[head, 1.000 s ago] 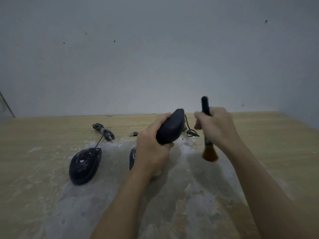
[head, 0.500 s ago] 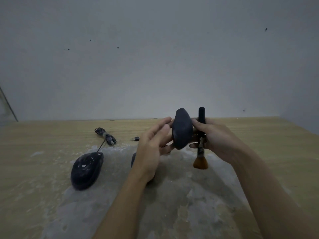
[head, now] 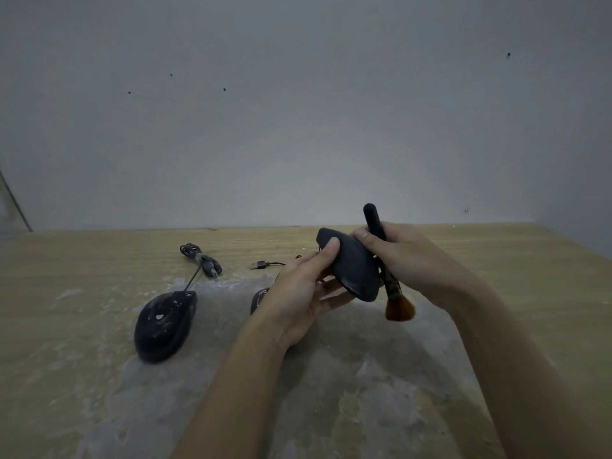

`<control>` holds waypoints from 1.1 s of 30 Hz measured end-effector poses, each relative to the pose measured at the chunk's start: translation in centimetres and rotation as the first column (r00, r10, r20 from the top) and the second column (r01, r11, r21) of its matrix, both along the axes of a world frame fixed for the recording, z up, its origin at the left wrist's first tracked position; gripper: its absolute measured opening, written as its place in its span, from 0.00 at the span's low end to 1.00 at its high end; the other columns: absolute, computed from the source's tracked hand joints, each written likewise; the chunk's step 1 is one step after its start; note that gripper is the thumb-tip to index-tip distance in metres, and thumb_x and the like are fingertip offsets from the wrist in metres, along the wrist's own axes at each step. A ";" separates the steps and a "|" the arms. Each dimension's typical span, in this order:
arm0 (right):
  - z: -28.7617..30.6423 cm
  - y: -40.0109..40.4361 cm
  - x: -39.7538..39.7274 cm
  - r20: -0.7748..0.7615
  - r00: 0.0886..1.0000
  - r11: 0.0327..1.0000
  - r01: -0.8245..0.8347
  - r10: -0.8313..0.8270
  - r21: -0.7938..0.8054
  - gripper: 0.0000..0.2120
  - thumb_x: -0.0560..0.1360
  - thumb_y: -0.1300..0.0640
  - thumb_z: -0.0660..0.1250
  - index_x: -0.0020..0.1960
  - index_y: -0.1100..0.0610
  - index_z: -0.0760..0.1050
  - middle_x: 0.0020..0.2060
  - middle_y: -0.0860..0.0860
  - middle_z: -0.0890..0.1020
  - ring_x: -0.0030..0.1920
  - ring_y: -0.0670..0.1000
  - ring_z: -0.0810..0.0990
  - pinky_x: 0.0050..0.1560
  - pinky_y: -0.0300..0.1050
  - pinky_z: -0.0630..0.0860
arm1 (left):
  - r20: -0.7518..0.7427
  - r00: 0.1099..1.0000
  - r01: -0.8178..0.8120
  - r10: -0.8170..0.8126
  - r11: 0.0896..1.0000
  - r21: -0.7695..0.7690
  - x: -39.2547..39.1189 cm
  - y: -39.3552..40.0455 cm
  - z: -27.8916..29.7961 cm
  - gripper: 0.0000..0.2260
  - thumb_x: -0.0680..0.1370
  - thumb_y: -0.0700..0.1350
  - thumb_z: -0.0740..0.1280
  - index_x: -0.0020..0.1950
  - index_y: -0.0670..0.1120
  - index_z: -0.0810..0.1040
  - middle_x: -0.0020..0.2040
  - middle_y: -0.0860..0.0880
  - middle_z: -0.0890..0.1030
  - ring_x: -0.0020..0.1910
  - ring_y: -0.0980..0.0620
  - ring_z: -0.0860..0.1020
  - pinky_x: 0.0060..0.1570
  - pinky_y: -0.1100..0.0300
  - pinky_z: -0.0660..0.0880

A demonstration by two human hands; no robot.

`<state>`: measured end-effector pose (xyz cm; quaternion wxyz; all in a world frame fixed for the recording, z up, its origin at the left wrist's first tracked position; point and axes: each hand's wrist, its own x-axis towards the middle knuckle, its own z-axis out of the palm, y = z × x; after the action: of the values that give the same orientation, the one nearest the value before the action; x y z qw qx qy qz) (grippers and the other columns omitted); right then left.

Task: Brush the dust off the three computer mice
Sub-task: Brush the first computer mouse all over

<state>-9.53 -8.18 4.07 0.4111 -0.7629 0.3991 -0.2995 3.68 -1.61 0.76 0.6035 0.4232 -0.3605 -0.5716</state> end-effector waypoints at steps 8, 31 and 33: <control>0.5 0.1 -0.1 -0.007 0.994 0.959 0.107 -0.113 -0.261 0.19 0.78 0.46 0.57 0.48 0.62 0.76 0.39 0.58 0.75 0.37 0.52 0.74 0.39 0.45 0.69 | -0.125 0.992 0.004 -0.005 1.000 -0.004 0.0 -0.1 0.1 0.15 0.76 0.50 0.63 0.56 0.42 0.76 0.50 0.43 0.81 0.48 0.46 0.81 0.44 0.52 0.81; 3.4 2.7 -2.2 -0.058 0.988 0.893 -0.152 0.141 -0.424 0.07 0.73 0.56 0.66 0.37 0.57 0.77 0.29 0.52 0.77 0.30 0.47 0.76 0.32 0.38 0.73 | -0.206 0.950 -0.242 0.237 0.970 -0.002 0.5 -0.3 0.3 0.13 0.78 0.48 0.62 0.56 0.41 0.74 0.51 0.42 0.80 0.50 0.45 0.79 0.35 0.56 0.81; 3.5 2.6 -2.3 0.016 0.995 0.875 -0.079 0.099 -0.478 0.08 0.74 0.56 0.66 0.37 0.56 0.77 0.29 0.52 0.78 0.29 0.48 0.76 0.31 0.37 0.73 | -0.186 0.954 -0.244 0.235 0.970 -0.027 0.6 -0.2 0.7 0.12 0.78 0.49 0.61 0.55 0.41 0.74 0.50 0.43 0.80 0.50 0.46 0.79 0.38 0.55 0.81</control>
<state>-11.85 -5.58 7.58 0.2319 -0.8520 0.2693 -0.3845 4.30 -1.86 1.41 0.7088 0.3947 -0.2640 -0.5216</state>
